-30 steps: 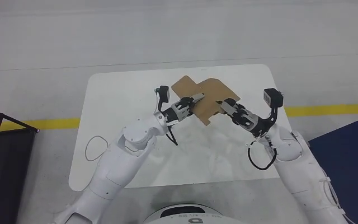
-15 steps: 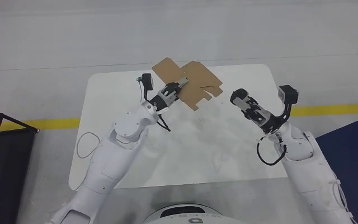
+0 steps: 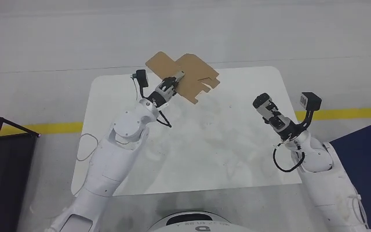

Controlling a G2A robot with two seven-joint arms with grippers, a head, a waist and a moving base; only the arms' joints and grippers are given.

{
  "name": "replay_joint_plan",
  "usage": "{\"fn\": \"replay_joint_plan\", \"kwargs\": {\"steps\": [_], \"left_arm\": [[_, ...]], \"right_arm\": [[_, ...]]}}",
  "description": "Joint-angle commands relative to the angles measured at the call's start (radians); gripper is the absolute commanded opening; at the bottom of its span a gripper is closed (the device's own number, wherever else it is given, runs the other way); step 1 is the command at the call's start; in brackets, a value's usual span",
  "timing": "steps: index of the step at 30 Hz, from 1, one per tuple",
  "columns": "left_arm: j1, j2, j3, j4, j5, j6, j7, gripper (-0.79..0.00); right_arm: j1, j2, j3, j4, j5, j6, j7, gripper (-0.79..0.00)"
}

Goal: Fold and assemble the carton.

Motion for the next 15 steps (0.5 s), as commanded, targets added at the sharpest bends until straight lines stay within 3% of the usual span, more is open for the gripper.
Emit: {"fn": "replay_joint_plan", "kwargs": {"steps": [1, 3, 5, 7, 10, 15], "left_arm": [[0.006, 0.001, -0.011, -0.043, 0.017, -0.029, 0.019, -0.785], [-0.001, -0.002, -0.017, -0.083, -0.018, -0.079, 0.011, -0.785], [0.001, -0.018, -0.039, -0.098, -0.36, -0.173, -0.042, -0.785], [-0.029, -0.024, -0.065, -0.06, -0.501, -0.218, -0.092, -0.785], [-0.07, -0.03, -0.054, -0.003, -0.522, -0.271, -0.171, -0.785], [-0.107, -0.036, -0.017, 0.038, -0.457, -0.29, -0.198, -0.785]], "right_arm": [[0.0, 0.0, 0.0, 0.0, 0.0, 0.0, 0.0, 0.0], [0.0, 0.0, 0.0, 0.0, 0.0, 0.0, 0.0, 0.0], [0.0, 0.0, 0.0, 0.0, 0.0, 0.0, 0.0, 0.0], [0.0, 0.0, 0.0, 0.0, 0.0, 0.0, 0.0, 0.0], [0.0, 0.0, 0.0, 0.0, 0.0, 0.0, 0.0, 0.0], [0.0, 0.0, 0.0, 0.0, 0.0, 0.0, 0.0, 0.0]]}}
